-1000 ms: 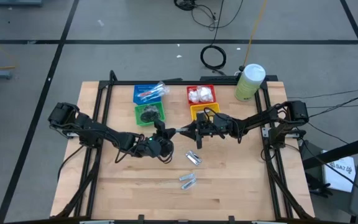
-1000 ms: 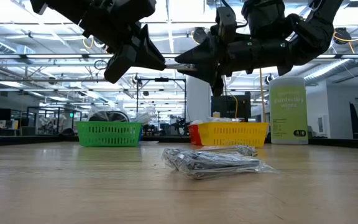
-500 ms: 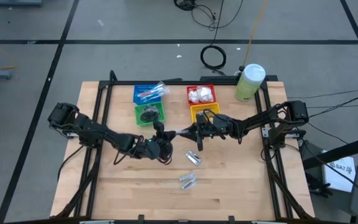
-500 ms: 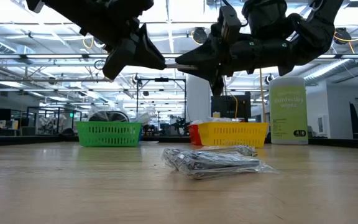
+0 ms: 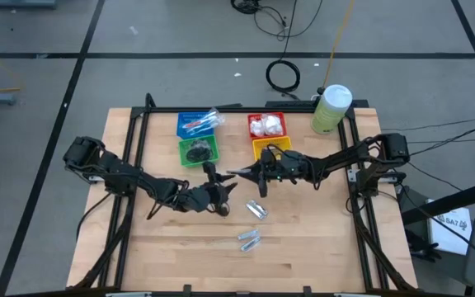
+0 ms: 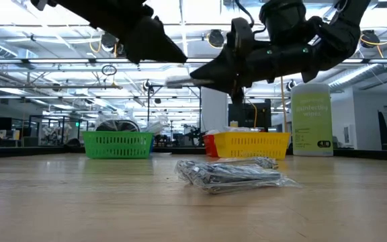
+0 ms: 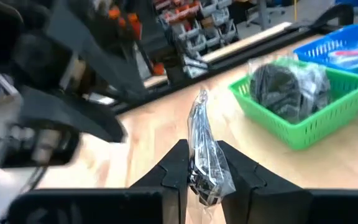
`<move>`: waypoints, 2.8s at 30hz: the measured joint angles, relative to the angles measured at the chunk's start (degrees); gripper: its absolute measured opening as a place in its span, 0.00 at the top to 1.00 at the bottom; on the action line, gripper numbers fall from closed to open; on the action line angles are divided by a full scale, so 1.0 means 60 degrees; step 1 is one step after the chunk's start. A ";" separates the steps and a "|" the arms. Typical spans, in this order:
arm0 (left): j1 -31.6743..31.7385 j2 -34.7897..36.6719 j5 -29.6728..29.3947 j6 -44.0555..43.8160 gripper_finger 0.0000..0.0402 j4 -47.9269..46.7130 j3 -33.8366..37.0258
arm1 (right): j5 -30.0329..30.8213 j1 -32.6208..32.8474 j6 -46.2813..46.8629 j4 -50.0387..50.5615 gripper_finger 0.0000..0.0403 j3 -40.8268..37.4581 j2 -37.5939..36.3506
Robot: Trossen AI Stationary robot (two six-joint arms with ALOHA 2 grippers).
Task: Pick & Place Travel size toiletries
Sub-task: Put the nail cutter into the yellow bin
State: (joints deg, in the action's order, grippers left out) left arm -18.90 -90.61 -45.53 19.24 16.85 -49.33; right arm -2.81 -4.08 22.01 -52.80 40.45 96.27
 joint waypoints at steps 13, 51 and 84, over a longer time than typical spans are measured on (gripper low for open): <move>0.0208 0.1976 0.1345 -0.3539 0.37 -0.2540 -0.0002 | 0.2156 -0.0187 -0.1080 0.3780 0.88 -0.0103 -0.1619; 0.0477 0.5281 0.1048 -0.5538 0.48 -0.0137 0.3648 | 0.3450 -0.1508 -0.0570 0.1407 0.65 -0.3949 -0.3809; 0.0895 -0.1308 0.5592 -0.3139 0.48 0.0830 0.0345 | 0.2188 -0.0845 -0.1507 -0.0950 0.55 -0.3949 -0.3596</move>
State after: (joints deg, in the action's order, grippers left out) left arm -13.52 -98.46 -11.98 0.40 21.83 -47.26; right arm 10.32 -9.15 12.97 -58.50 16.75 74.70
